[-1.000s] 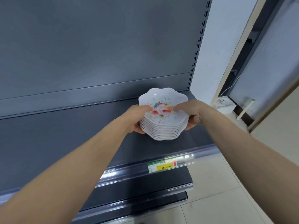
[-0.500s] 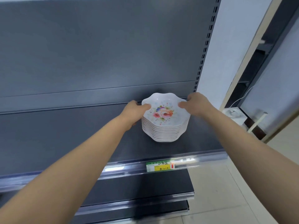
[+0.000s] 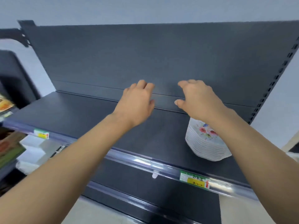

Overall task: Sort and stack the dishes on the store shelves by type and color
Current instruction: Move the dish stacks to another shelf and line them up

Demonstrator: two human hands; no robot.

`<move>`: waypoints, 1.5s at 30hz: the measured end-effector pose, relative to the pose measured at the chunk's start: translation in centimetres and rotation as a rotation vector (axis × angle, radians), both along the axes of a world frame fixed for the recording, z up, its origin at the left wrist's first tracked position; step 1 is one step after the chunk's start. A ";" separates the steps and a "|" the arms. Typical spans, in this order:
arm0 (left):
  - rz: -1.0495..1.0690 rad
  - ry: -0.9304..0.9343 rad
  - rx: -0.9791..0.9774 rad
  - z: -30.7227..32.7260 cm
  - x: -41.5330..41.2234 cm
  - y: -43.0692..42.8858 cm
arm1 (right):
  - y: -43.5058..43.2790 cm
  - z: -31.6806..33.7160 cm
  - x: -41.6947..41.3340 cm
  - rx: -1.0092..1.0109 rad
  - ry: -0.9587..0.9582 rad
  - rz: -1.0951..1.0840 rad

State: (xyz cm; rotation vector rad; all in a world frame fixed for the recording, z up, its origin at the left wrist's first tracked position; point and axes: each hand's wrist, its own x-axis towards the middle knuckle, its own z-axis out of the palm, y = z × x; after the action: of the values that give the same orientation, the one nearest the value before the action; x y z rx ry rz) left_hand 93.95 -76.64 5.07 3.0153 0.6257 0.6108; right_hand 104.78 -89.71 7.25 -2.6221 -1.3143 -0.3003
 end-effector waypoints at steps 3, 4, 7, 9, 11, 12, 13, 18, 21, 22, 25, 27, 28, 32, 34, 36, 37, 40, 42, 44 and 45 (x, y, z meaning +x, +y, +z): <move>0.066 -0.044 0.161 1.1 -4.5 3.0 | 4.1 1.4 -3.3 -0.002 -0.090 0.146; 0.086 -0.064 0.213 1.3 -6.1 4.1 | 5.5 1.9 -4.6 0.000 -0.117 0.193; 0.193 -0.076 0.322 2.1 -11.1 7.4 | 9.9 2.9 -8.6 0.036 -0.189 0.325; 0.267 -0.043 0.345 2.5 -14.9 9.7 | 13.2 3.4 -11.9 0.060 -0.216 0.405; 0.346 -0.021 0.361 2.7 -19.1 12.2 | 16.8 3.7 -15.4 0.078 -0.228 0.490; 0.390 -0.022 0.369 2.8 -21.3 13.5 | 18.7 3.8 -17.2 0.086 -0.236 0.535; 0.433 -0.026 0.372 2.8 -23.5 14.7 | 20.5 3.9 -19.0 0.094 -0.243 0.580; 0.594 -0.037 0.381 3.1 -33.6 20.0 | 29.1 4.0 -27.9 0.134 -0.249 0.746; 0.696 -0.033 0.405 3.0 -39.1 22.6 | 33.6 3.7 -33.2 0.152 -0.235 0.842; 0.727 -0.035 0.403 2.9 -40.7 23.3 | 35.1 3.7 -34.9 0.155 -0.225 0.870; 0.818 -0.044 0.403 2.6 -45.1 25.6 | 39.0 3.4 -39.3 0.172 -0.220 0.957; 0.875 -0.054 0.404 2.3 -47.3 27.2 | 41.5 3.2 -41.7 0.183 -0.220 1.015; 0.898 -0.059 0.401 2.2 -48.3 28.1 | 42.8 3.0 -42.6 0.189 -0.219 1.040; 0.970 -0.043 0.393 1.3 -51.1 32.0 | 48.1 2.5 -45.5 0.186 -0.218 1.102; 1.000 -0.032 0.393 0.9 -52.2 34.2 | 51.1 2.2 -46.4 0.191 -0.208 1.128; 1.021 -0.021 0.398 0.8 -52.9 36.6 | 54.0 1.9 -47.2 0.203 -0.186 1.157; 1.027 -0.016 0.404 0.7 -53.1 37.8 | 55.5 1.8 -47.5 0.203 -0.172 1.173; 1.042 0.004 0.422 1.4 -53.6 41.7 | 60.1 1.9 -48.3 0.200 -0.167 1.207; 1.061 0.007 0.423 1.8 -53.8 44.3 | 63.1 2.2 -48.6 0.212 -0.177 1.219; 1.075 0.002 0.425 2.1 -54.1 46.8 | 65.8 2.4 -49.1 0.228 -0.182 1.224; 1.077 0.003 0.420 2.1 -54.3 47.9 | 67.1 2.4 -49.4 0.224 -0.182 1.224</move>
State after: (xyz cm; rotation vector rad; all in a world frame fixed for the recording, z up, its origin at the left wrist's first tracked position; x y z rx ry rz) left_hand 39.63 -28.74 7.15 2.7401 2.4032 0.7846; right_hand 55.42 -22.64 9.63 -1.2444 -2.4249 -0.4174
